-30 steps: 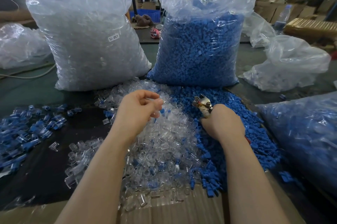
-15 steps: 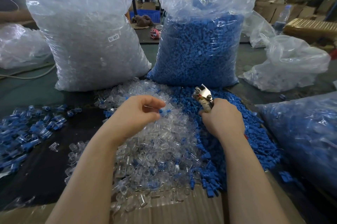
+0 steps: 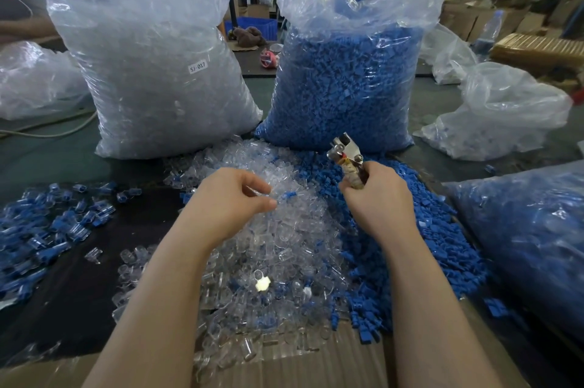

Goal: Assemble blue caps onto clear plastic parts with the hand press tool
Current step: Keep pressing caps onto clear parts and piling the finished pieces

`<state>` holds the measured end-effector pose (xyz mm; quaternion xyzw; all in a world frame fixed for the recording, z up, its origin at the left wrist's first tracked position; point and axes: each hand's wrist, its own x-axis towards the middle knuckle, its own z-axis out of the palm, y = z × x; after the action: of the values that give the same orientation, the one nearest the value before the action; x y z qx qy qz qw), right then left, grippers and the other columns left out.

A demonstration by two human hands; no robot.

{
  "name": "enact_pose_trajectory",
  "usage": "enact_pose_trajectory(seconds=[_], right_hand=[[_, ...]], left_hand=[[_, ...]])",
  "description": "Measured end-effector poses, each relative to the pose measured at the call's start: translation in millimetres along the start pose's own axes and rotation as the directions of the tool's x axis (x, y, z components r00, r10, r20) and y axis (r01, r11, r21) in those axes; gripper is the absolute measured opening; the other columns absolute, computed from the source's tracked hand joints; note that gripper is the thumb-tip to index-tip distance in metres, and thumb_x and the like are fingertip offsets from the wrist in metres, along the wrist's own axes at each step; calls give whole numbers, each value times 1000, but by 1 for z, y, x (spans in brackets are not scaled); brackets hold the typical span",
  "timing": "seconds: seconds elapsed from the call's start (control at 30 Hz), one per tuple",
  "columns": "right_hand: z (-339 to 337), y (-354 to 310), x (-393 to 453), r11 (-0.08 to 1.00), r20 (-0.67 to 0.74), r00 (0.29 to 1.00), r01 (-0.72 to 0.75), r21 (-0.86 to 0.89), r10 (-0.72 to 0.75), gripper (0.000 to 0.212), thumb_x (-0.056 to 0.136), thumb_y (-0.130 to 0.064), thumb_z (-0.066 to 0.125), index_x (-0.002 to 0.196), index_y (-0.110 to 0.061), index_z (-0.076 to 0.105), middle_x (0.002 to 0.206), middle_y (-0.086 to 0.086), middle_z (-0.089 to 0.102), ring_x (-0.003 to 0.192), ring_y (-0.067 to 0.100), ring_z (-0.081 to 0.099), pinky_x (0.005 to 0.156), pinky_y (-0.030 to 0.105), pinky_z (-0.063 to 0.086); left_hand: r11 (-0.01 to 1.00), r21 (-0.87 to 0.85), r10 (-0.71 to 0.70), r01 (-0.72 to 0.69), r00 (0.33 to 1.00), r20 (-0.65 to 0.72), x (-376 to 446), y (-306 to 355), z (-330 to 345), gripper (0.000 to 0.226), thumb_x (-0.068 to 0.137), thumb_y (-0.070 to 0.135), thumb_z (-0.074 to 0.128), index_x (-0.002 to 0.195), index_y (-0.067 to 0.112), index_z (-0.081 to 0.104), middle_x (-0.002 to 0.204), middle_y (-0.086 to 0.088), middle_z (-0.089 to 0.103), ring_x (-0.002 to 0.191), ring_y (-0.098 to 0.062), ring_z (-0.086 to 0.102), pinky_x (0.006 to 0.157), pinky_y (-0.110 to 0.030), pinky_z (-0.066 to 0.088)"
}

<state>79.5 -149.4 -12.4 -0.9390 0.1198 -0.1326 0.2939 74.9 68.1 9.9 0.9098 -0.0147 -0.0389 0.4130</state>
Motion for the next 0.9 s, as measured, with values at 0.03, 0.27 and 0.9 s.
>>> enact_pose_trajectory(seconds=[0.03, 0.27, 0.9], right_hand=[[0, 0, 0, 1000, -5, 1000, 3, 31, -3, 15, 88, -35, 59, 88, -20, 57, 80, 0, 61, 74, 25, 56, 62, 33, 39], [0, -4, -2, 973, -21, 998, 63, 220, -59, 10, 88, -32, 62, 86, -23, 60, 79, -6, 63, 77, 23, 59, 70, 40, 49], [1, -11, -6, 813, -49, 989, 142, 564, -139, 12, 90, -20, 68, 85, -30, 64, 73, -13, 63, 64, -5, 55, 63, 20, 42]], left_hand=[[1000, -21, -1, 1, 1000, -17, 0, 0, 1, 18, 79, 34, 80, 95, 30, 72, 82, 7, 71, 73, -9, 67, 63, -23, 46], [932, -363, -12, 4, 1000, -21, 3, 4, 6, 23, 82, 12, 76, 104, 17, 72, 77, 4, 75, 77, -15, 73, 74, -26, 59], [700, -712, 58, -42, 998, -2, 0, 22, 25, 17, 84, 4, 71, 98, 14, 72, 93, -3, 77, 90, -18, 73, 77, -24, 58]])
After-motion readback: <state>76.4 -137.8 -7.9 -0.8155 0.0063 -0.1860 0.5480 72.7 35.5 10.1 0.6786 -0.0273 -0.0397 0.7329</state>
